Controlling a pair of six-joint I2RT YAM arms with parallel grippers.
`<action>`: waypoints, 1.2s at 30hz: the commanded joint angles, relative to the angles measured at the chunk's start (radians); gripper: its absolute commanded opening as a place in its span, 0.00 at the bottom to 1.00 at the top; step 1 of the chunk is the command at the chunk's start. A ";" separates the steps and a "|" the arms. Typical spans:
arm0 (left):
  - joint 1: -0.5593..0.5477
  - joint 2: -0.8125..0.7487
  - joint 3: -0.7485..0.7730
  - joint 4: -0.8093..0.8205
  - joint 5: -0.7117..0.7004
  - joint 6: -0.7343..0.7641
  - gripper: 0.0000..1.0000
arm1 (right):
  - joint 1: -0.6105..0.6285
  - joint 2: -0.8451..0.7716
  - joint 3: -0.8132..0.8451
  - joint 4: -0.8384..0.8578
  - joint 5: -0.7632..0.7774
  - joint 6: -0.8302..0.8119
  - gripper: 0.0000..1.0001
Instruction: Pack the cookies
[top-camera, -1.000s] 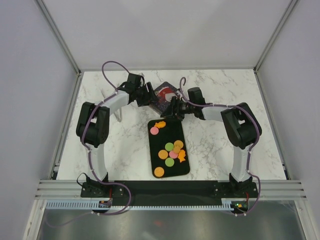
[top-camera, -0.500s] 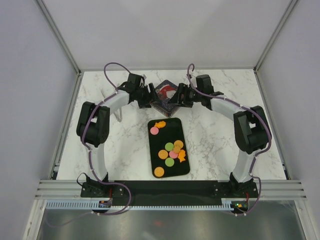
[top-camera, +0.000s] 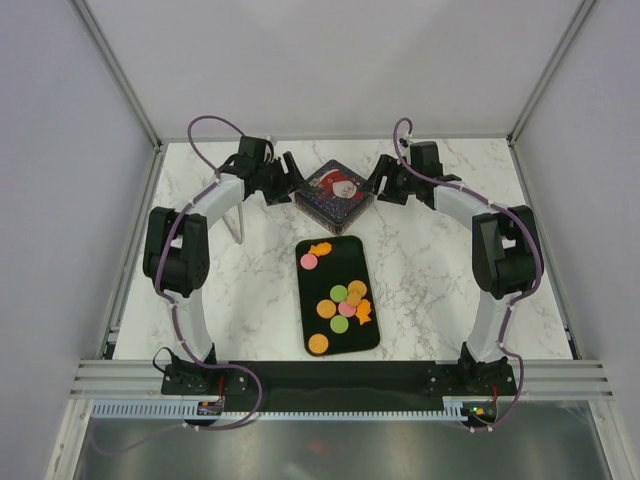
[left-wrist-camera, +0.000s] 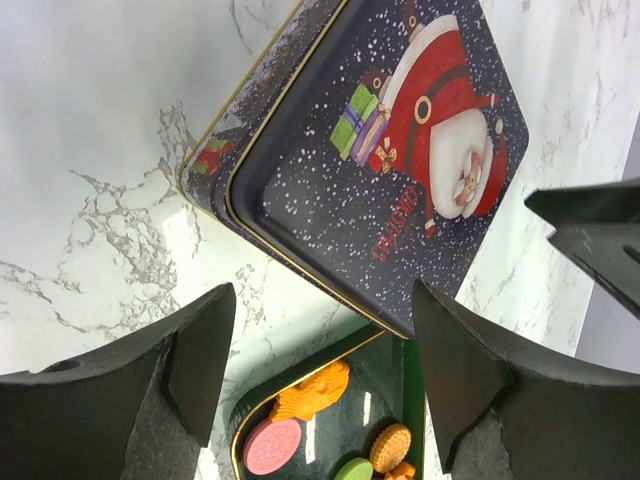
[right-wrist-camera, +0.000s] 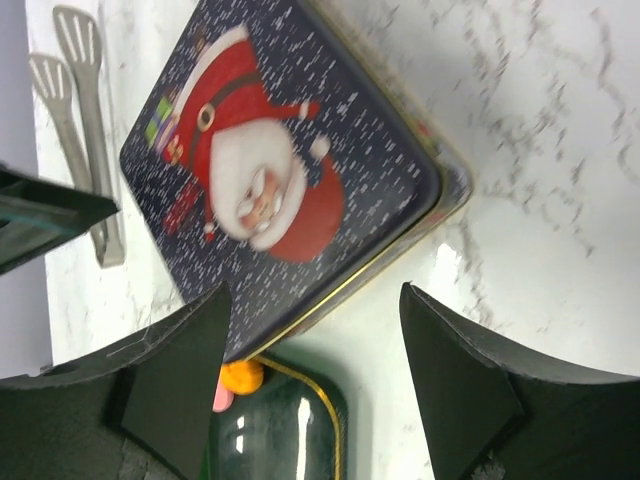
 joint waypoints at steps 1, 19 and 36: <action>0.003 0.012 0.051 -0.025 -0.013 0.008 0.79 | -0.018 0.066 0.095 -0.004 0.060 -0.025 0.77; 0.017 0.116 0.110 -0.002 0.005 -0.004 0.79 | -0.018 0.270 0.327 -0.053 0.072 -0.062 0.76; 0.017 0.156 0.107 0.048 0.031 -0.034 0.66 | 0.009 0.212 0.289 -0.073 0.037 -0.087 0.70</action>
